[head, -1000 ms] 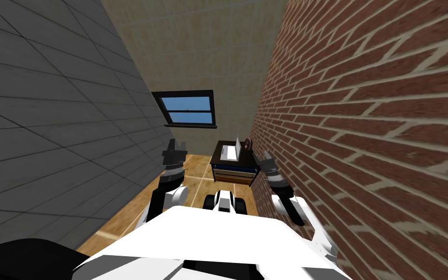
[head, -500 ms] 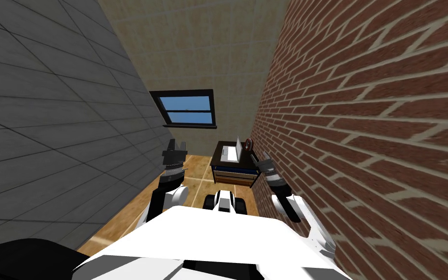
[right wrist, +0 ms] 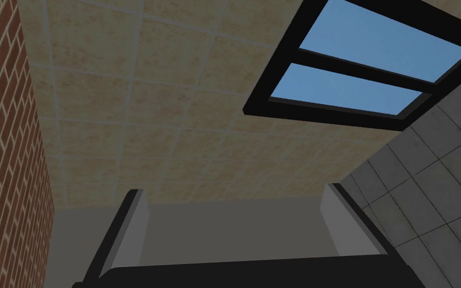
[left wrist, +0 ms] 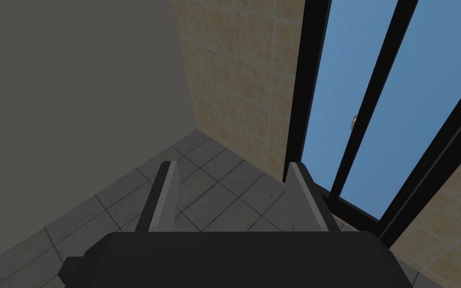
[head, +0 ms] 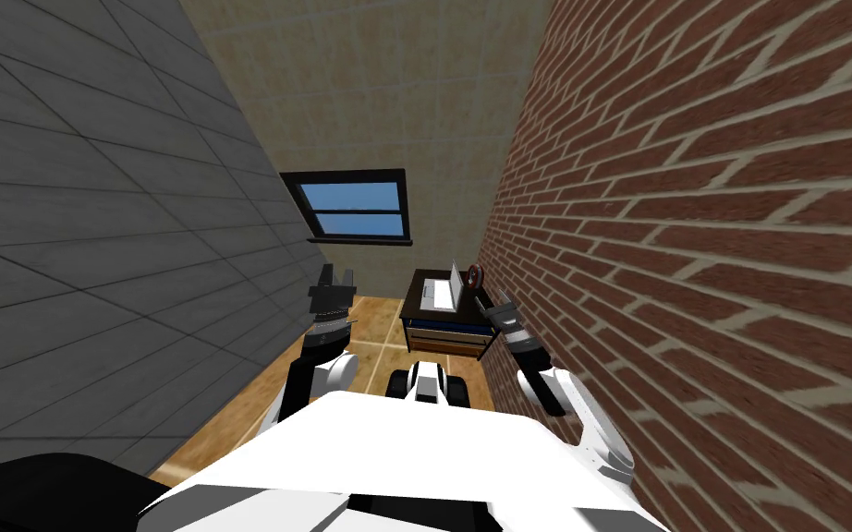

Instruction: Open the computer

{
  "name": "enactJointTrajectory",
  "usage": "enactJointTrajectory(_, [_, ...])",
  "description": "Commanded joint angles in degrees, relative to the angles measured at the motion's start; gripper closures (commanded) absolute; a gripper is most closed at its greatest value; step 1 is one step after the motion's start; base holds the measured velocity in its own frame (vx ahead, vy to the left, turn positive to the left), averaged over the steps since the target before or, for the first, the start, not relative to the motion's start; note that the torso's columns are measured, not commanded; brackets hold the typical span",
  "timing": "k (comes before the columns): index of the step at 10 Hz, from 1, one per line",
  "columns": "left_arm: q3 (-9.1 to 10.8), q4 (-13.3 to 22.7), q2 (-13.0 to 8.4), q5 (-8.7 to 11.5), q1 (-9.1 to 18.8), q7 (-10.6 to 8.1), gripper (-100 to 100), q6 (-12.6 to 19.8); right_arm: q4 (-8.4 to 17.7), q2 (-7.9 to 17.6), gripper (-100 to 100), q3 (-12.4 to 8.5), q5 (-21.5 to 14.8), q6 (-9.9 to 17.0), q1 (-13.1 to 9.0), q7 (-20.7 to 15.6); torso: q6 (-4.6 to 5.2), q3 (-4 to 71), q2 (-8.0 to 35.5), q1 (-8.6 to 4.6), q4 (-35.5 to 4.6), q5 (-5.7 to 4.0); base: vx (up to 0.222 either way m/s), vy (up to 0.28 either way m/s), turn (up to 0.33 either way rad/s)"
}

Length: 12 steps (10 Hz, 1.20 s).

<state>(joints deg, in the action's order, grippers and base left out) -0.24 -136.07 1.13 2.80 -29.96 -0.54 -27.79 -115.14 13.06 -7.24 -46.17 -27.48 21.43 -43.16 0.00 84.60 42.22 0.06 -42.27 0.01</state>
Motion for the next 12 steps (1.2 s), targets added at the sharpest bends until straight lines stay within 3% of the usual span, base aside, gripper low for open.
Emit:
enactJointTrajectory(1, [0.0,0.0,0.0,0.0,0.0,0.0,0,0.0,1.9,-0.4,-100,-0.3,-4.4,0.4,-0.8,-3.7,0.0,0.0,0.0,-0.06,0.0,-0.01,0.054,0.026,-0.008])
enactJointTrajectory(12, [0.0,0.0,0.0,0.0,0.0,0.0,0,0.0,7.0,-2.2,-100,-1.2,-19.7,2.5,-2.9,-14.3,0.0,0.0,0.1,-0.06,0.0,-0.02,0.05,0.026,-0.012])
